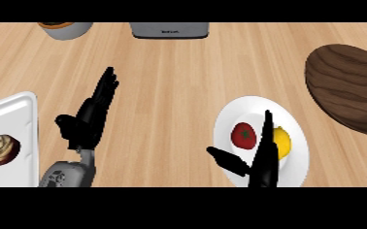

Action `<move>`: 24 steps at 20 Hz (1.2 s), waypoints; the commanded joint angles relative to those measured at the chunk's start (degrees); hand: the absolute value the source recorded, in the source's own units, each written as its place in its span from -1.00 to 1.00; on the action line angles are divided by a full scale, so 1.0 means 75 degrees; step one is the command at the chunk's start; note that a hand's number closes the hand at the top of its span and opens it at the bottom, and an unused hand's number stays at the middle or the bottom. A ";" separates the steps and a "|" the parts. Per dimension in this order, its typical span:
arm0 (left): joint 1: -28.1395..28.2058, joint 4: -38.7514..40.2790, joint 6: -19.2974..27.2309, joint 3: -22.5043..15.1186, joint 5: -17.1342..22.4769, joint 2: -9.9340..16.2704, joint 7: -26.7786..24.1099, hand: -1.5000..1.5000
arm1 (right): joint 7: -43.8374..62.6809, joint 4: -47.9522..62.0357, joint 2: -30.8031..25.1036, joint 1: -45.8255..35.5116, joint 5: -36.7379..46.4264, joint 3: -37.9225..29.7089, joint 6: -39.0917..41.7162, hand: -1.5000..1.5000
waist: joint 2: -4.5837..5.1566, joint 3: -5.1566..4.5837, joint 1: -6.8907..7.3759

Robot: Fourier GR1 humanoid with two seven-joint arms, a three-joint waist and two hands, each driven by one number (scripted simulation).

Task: Pick the tomato from the plate and place it in the bowl

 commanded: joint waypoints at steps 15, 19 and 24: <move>-0.0328 -0.0238 0.0033 0.0139 -0.0324 -0.0298 0.0615 0.00 | -0.0956 0.2053 -0.0236 -0.0830 -0.0175 -0.0110 0.0914 1.00 | 0.0005 0.0005 0.0019; -0.0207 -0.0257 -0.0117 0.0207 -0.0375 -0.0202 0.0404 0.00 | -0.1336 0.1988 -0.0005 -0.0620 -0.0159 0.0073 0.0791 1.00 | 0.0000 0.0004 0.0006; -0.0076 -0.0299 -0.0481 0.0496 -0.0126 -0.0029 0.0353 0.00 | -0.0875 0.1864 0.0005 -0.1228 -0.0188 0.0132 0.0802 1.00 | 0.0001 0.0002 0.0016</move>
